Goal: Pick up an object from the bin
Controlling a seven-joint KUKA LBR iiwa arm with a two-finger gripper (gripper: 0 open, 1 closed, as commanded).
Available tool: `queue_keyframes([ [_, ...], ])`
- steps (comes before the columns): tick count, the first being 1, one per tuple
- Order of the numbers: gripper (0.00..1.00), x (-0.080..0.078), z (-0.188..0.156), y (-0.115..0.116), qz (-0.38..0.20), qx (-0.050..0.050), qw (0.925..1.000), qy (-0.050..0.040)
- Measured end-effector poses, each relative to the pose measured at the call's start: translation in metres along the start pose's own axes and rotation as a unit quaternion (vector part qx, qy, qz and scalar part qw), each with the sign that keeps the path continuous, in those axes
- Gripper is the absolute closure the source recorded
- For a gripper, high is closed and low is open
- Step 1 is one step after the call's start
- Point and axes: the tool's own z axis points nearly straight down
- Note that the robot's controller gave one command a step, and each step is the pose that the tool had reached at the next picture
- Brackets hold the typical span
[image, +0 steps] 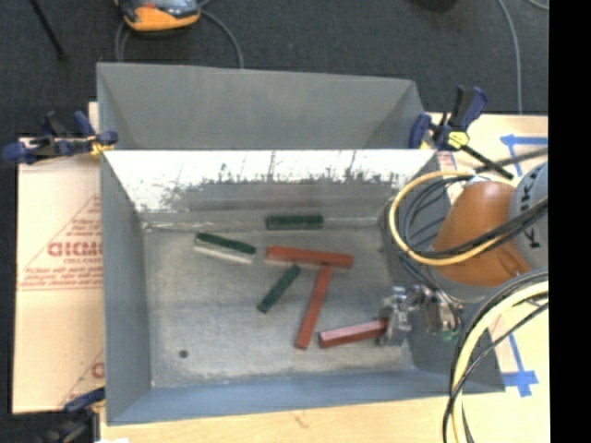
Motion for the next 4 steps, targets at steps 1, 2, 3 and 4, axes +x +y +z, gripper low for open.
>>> queue_keyframes([
  [1, 0.0, 0.0001, 0.0, -0.0002, -0.001, 0.0, 1.0, 0.0002],
  [2, 1.0, 0.0001, 0.0, -0.0004, -0.001, 0.0, 1.0, 0.0003],
  [3, 0.0, 0.0002, 0.0001, -0.0004, -0.002, 0.0, 1.0, 0.0004],
  [4, 1.0, 0.0002, 0.0001, -0.0003, -0.002, 0.0, 1.0, 0.0004],
])
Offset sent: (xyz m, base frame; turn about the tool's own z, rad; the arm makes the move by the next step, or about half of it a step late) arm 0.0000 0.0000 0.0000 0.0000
